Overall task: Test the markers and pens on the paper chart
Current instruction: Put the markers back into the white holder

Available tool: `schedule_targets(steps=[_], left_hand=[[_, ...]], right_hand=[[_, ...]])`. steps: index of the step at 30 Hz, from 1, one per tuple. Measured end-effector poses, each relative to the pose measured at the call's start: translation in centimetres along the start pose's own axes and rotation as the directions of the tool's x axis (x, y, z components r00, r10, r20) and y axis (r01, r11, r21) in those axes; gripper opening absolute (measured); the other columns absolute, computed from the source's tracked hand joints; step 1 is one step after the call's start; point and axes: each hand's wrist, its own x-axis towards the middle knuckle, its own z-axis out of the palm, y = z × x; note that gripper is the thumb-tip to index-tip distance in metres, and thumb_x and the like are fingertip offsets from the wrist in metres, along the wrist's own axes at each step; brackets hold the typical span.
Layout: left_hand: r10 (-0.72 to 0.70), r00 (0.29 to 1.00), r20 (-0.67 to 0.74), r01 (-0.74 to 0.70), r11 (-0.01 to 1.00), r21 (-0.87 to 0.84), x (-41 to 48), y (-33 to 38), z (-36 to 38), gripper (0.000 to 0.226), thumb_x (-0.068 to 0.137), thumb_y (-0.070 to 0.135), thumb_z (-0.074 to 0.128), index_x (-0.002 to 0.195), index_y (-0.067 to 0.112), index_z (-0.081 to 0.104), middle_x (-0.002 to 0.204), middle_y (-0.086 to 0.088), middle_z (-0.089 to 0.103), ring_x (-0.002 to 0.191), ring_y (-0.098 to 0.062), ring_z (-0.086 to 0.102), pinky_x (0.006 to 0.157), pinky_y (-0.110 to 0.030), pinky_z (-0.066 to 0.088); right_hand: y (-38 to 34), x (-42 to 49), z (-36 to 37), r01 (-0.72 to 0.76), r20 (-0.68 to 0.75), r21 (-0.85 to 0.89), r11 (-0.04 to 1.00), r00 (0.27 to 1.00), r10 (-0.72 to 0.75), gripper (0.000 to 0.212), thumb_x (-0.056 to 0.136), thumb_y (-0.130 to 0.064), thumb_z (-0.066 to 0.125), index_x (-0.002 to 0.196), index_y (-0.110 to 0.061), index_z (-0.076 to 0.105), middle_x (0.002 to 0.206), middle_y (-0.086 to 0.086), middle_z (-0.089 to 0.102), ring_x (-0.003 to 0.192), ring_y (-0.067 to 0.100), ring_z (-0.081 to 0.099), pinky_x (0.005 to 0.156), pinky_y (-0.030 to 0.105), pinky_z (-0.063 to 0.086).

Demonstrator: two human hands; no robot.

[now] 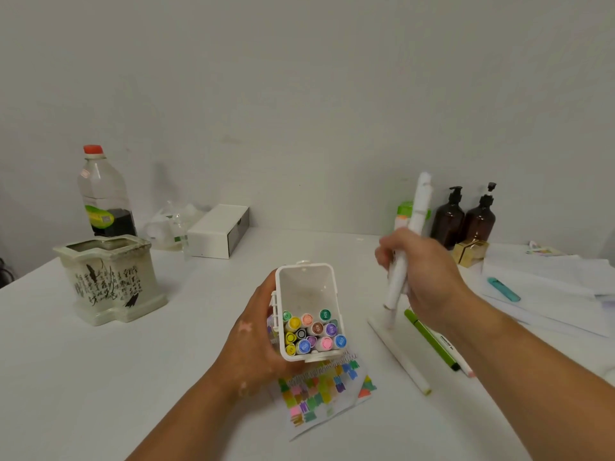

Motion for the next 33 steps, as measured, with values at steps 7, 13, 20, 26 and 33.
schedule_targets(steps=[7, 13, 20, 26, 33], left_hand=[[0.001, 1.000, -0.014, -0.001, 0.998, 0.062, -0.1, -0.4, 0.1, 0.110, 0.058, 0.049, 0.094, 0.144, 0.054, 0.026, 0.139, 0.022, 0.052, 0.126, 0.001, 0.054, 0.092, -0.010, 0.049], [-0.022, 1.000, -0.022, 0.024, 0.998, 0.066, -0.1, -0.2, 0.1, 0.108, 0.054, 0.062, 0.091, 0.140, 0.062, 0.026, 0.136, 0.028, 0.053, 0.125, 0.006, 0.053, 0.092, -0.007, 0.047], [-0.152, 0.987, -0.058, 0.152, 0.988, -0.007, 0.2, -0.4, 0.4, 0.136, 0.024, 0.091, 0.074, 0.133, 0.015, 0.045, 0.113, 0.011, 0.060, 0.101, -0.004, 0.064, 0.100, -0.025, 0.048], [-0.189, 0.982, 0.023, 0.186, 0.976, 0.113, 0.1, -1.3, 0.0, 0.066, 0.086, -0.013, 0.066, 0.120, 0.044, 0.062, 0.111, 0.023, 0.067, 0.084, 0.026, 0.058, 0.083, -0.008, 0.049], [-0.038, 0.999, 0.010, 0.037, 0.998, 0.056, 0.2, -0.7, 0.1, 0.095, 0.066, 0.018, 0.092, 0.137, 0.046, 0.035, 0.124, 0.024, 0.063, 0.115, 0.008, 0.059, 0.082, -0.003, 0.047]], right_hand=[[-3.5, -2.2, 4.5, 0.241, 0.037, 0.022, 0.970, 0.970, -0.242, 0.023, 0.060, -0.059, 0.077, 0.064, -0.038, 0.072, 0.063, -0.016, 0.067, 0.058, -0.003, 0.064, 0.050, 0.020, 0.051], [-1.2, -2.3, 6.2, 0.290, 0.237, -0.312, 0.905, 0.946, -0.221, 0.024, 0.073, -0.054, 0.083, 0.077, -0.031, 0.075, 0.075, -0.015, 0.074, 0.071, 0.000, 0.071, 0.067, 0.022, 0.056], [-1.2, -2.7, 6.4, 0.445, 0.441, -0.577, 0.685, 0.876, -0.198, 0.018, 0.079, -0.057, 0.073, 0.065, -0.057, 0.062, 0.066, -0.031, 0.065, 0.066, -0.009, 0.064, 0.055, 0.013, 0.043], [-1.4, -2.3, 5.4, 0.397, 0.419, -0.553, 0.732, 0.892, -0.168, 0.023, 0.079, -0.050, 0.079, 0.097, -0.037, 0.073, 0.091, -0.017, 0.075, 0.080, -0.001, 0.071, 0.073, 0.016, 0.059], [-2.1, -2.7, 3.1, 0.383, 0.353, -0.472, 0.794, 0.907, -0.228, 0.008, 0.084, -0.036, 0.080, 0.088, -0.031, 0.076, 0.084, -0.017, 0.076, 0.079, -0.002, 0.071, 0.071, 0.018, 0.060]])
